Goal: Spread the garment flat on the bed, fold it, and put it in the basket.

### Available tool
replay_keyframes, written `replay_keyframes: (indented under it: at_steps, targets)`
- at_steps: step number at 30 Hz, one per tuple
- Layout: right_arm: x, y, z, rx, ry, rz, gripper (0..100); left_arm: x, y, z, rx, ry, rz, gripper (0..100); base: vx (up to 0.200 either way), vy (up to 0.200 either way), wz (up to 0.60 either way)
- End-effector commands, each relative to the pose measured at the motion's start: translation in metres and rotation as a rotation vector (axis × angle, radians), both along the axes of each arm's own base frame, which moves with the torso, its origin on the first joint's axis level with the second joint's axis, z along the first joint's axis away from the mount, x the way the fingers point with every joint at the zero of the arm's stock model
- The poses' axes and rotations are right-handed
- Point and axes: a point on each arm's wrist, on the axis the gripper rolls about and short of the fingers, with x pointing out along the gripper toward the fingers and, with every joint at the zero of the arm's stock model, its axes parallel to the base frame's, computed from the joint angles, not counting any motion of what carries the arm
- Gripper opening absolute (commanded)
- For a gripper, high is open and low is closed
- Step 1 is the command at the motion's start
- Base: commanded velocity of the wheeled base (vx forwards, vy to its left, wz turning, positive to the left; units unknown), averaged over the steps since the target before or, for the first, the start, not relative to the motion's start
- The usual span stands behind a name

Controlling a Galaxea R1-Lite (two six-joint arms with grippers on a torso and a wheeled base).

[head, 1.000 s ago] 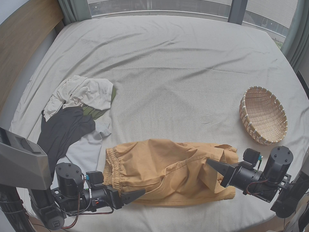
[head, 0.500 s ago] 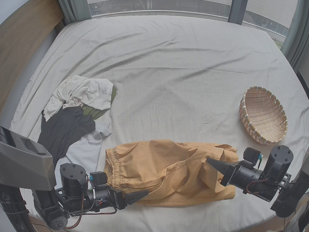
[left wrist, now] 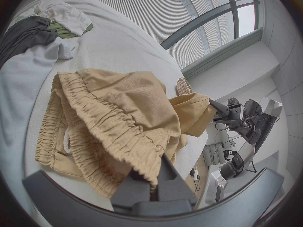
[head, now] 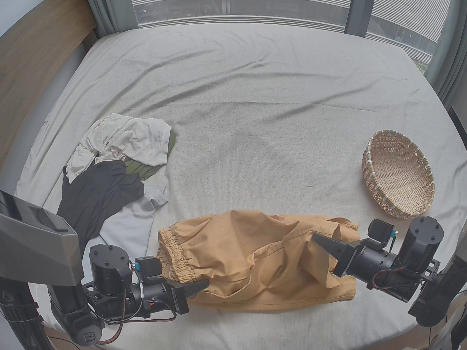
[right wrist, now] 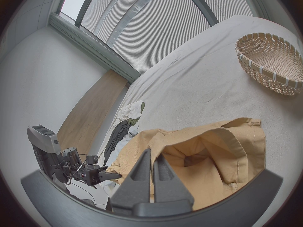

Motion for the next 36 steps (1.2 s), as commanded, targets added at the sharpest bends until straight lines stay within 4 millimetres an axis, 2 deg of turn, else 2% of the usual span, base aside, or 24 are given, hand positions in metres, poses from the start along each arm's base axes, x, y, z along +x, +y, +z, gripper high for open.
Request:
replay_keyframes:
  at_steps: [1, 5, 9, 15, 18, 26, 30, 33, 36]
  targets:
    - [0.001, -0.003, 0.005, 0.014, -0.02, -0.01, 0, 0.005, 0.002, 0.02, -0.053, -0.079, 0.019, 0, 0.0, 0.0, 0.0]
    - [-0.002, -0.006, 0.013, 0.032, -0.045, -0.01, 0, 0.009, 0.003, 0.038, -0.112, -0.139, 0.035, 0, 0.0, 0.0, 0.0]
    - [0.0, -0.017, 0.043, 0.106, -0.155, 0.039, 0, 0.009, 0.005, 0.073, -0.222, -0.231, 0.047, 0, 0.0, 0.0, 0.0]
    - [0.005, -0.029, 0.047, 0.105, -0.162, 0.064, 0, 0.006, 0.021, 0.088, -0.258, -0.275, 0.05, 0, 0.0, 0.0, 0.0]
    - [0.007, -0.033, 0.059, 0.126, -0.212, 0.093, 0, 0.008, 0.036, 0.1, -0.284, -0.319, 0.027, 0, 0.0, 0.0, 0.0]
    - [0.014, -0.044, 0.063, 0.129, -0.235, 0.158, 0, 0.009, 0.057, 0.098, -0.31, -0.266, 0.089, 0, 0.0, 0.0, 0.0]
    - [0.016, -0.043, 0.067, 0.136, -0.253, 0.158, 0, 0.009, 0.059, 0.094, -0.315, -0.232, 0.09, 0, 0.0, 0.0, 0.0]
    - [0.016, -0.045, 0.068, 0.136, -0.257, 0.152, 0, 0.013, 0.061, 0.099, -0.324, -0.253, 0.1, 0, 0.0, 0.0, 0.0]
    - [0.021, -0.055, 0.067, 0.13, -0.254, 0.117, 0, 0.021, 0.066, 0.105, -0.346, -0.274, 0.129, 0, 0.0, 0.0, 0.0]
